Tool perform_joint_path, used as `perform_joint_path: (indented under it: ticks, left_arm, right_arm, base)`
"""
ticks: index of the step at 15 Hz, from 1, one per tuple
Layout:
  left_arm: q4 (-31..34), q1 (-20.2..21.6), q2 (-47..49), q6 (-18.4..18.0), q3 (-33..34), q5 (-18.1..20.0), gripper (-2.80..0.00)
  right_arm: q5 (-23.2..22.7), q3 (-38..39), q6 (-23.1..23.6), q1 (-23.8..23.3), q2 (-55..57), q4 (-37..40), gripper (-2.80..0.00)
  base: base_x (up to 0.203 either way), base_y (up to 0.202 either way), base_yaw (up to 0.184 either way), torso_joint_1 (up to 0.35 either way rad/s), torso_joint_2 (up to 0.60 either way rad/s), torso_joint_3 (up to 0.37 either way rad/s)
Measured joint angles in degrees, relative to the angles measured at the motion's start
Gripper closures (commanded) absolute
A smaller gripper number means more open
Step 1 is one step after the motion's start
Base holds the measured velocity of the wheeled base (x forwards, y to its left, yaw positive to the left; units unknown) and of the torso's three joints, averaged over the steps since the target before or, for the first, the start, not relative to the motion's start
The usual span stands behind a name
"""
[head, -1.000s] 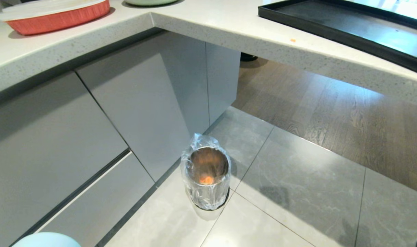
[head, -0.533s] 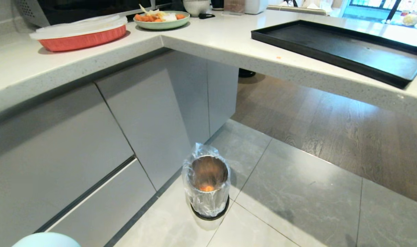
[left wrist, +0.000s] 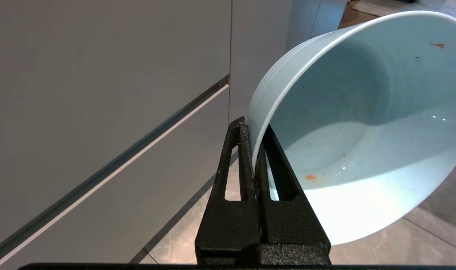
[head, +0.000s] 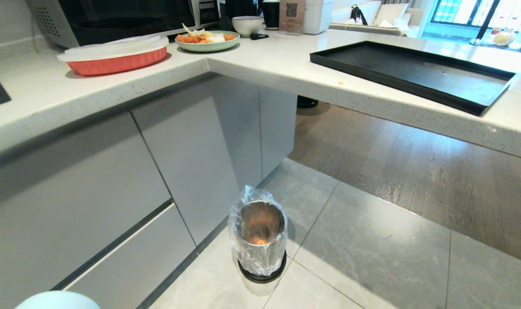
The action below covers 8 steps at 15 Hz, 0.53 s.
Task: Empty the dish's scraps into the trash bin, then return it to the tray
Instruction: Put the bowl back to the table
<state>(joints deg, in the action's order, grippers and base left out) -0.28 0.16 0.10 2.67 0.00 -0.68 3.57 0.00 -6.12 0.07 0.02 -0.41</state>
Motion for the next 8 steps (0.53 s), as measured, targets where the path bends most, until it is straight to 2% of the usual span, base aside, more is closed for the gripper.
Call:
perform_joint_path:
  ticks: [8]
  left_arm:
    - [-0.1, 0.0, 0.0, 0.0, 0.0, 0.0, 0.00]
  right_arm:
    - [0.0, 0.0, 0.0, 0.0, 0.0, 0.0, 0.00]
  base:
    - [0.000, 0.000, 0.000, 0.002, 0.00, 0.031]
